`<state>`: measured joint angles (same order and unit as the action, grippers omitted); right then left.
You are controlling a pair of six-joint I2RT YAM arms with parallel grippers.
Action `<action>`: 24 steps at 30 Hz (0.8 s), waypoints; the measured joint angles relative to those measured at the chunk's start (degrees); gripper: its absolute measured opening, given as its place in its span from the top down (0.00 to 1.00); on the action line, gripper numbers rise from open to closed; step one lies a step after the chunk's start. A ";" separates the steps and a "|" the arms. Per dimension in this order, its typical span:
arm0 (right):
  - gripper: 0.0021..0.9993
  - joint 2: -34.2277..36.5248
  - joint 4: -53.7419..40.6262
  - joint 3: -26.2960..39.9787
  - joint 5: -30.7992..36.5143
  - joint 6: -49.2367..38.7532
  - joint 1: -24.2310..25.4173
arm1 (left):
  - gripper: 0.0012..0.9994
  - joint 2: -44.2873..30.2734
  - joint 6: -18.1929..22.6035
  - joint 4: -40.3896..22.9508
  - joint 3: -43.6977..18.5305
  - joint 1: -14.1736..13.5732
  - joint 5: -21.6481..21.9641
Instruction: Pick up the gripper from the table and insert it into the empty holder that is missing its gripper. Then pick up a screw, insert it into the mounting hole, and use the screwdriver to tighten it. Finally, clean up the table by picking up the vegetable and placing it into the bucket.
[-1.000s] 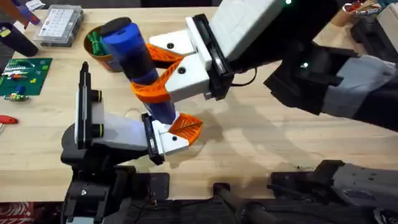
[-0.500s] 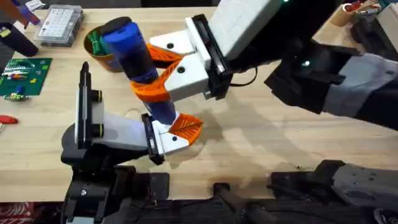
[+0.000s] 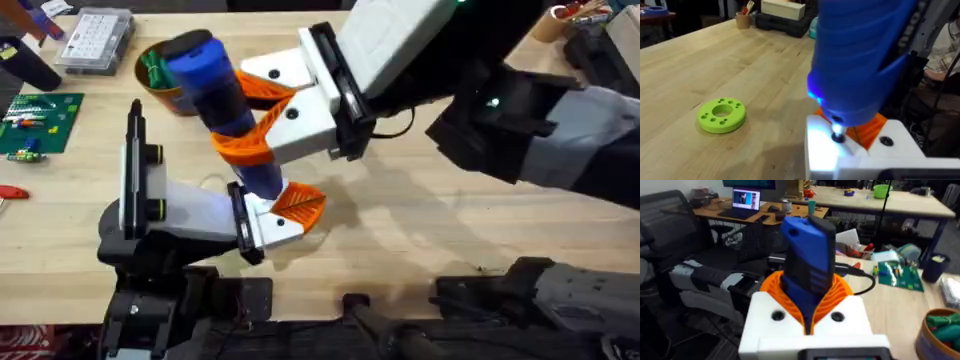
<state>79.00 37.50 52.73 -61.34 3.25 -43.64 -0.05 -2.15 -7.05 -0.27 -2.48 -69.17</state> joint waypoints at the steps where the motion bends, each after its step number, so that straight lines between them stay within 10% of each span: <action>1: 0.96 0.09 1.37 -0.02 -0.05 0.58 0.00 | 0.99 0.00 0.02 0.02 0.00 0.00 0.02; 24: 0.95 0.76 0.36 14.91 -1.31 3.29 2.05 | 0.99 0.00 0.02 0.02 0.00 0.00 0.20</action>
<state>79.77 37.86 67.64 -62.65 6.54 -41.58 -0.05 -2.13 -7.03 -0.27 -2.48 -68.97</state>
